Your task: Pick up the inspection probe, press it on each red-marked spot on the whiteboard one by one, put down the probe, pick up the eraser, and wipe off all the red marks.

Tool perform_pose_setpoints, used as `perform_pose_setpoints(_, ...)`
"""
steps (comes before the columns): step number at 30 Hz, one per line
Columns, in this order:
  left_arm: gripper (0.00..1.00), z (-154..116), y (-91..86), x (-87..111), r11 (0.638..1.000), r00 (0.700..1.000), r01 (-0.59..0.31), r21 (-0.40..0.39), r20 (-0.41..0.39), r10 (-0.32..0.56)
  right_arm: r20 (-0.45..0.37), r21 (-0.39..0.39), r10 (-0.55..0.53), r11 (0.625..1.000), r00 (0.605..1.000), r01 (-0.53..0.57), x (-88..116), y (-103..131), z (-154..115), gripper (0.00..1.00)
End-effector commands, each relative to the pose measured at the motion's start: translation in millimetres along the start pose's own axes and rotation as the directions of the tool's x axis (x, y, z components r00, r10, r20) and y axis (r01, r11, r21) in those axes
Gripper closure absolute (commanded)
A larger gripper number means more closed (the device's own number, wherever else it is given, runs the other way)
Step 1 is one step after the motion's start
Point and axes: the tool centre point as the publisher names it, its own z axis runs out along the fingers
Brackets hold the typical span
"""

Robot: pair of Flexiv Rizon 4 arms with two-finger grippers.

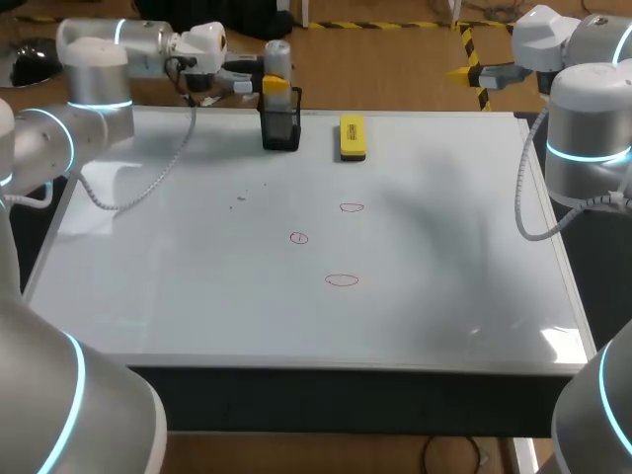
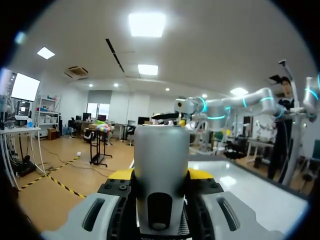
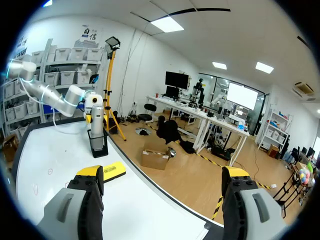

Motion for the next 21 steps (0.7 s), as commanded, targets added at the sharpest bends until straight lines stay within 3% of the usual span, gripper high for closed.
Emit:
perform_pose_setpoints(1,1.0,0.6,-14.4,12.7,1.0,0.999,-0.011,-0.011,0.036,0.012,0.0,0.0,0.0,1.0,1.0,0.0,-0.3,-0.2,0.3,0.0)
perform_pose_setpoints(5,1.0,3.2,-22.6,12.6,1.0,0.999,-0.011,0.016,0.04,0.01,0.0,0.0,0.0,1.0,1.0,0.0,-0.3,-0.2,0.3,0.0)
perform_pose_setpoints(21,1.0,12.6,-61.2,13.8,0.999,0.998,-0.044,-0.023,0.037,0.045,0.0,0.0,0.0,1.0,1.0,0.0,-0.3,-0.2,0.3,0.0)
